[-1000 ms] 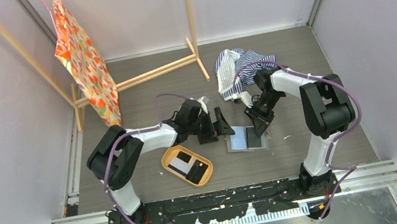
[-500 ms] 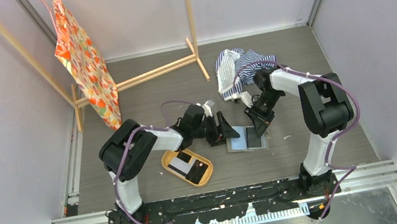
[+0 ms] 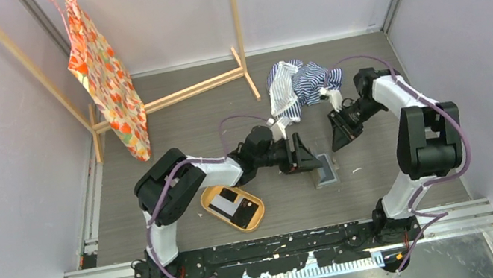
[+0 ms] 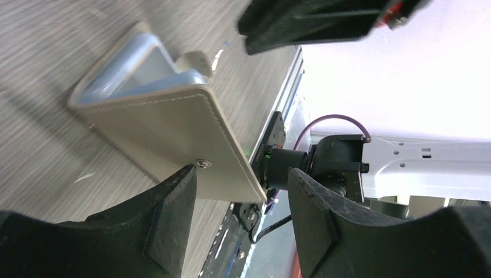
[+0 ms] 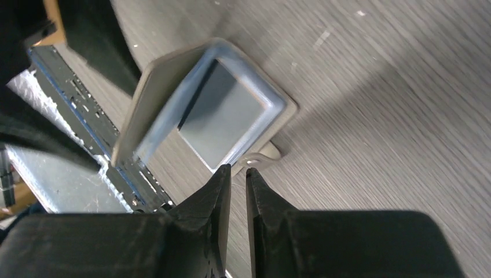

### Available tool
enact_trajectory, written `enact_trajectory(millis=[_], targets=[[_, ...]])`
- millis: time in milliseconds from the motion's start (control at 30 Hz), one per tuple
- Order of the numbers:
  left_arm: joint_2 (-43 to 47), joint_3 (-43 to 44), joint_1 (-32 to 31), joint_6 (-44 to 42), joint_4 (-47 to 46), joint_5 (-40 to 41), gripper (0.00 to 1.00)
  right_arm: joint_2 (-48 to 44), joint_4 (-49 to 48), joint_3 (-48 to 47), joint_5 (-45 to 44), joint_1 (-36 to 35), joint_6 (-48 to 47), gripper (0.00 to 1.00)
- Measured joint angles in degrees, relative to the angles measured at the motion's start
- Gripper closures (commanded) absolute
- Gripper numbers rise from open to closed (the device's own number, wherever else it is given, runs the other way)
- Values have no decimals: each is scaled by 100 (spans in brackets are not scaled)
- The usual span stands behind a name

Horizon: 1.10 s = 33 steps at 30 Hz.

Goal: Put the credit cards into the card holder
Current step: Close the card holder at the center of the board.

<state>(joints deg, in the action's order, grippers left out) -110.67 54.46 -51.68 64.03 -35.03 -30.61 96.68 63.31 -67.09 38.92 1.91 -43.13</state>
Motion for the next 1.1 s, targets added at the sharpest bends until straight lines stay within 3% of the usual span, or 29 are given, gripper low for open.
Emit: enact_trajectory(millis=[267,500,567,667,700,833,1100], targets=[[-533,1029,-389,-214,496,92,36,562,-52,0,-192,382,240,78],[-951,1309,-422,-343,907,326,35,-153,-337,79,-24,802,326,73],[-964,1386,-420,-372,916,476,35,-614,-522,192,90,940,323,59],[-964,1397,-428,-468,944,769,35,-1364,-833,452,297,1091,313,20],[-964,1399,-426,-511,1001,901,35,-1626,-946,588,407,1110,275,16],[-955,1419,-420,-765,1329,1320,35,-1987,-892,905,1014,1104,-129,38],[-925,1716,-424,-1351,1853,1685,35,-911,-1082,817,225,1095,511,41]])
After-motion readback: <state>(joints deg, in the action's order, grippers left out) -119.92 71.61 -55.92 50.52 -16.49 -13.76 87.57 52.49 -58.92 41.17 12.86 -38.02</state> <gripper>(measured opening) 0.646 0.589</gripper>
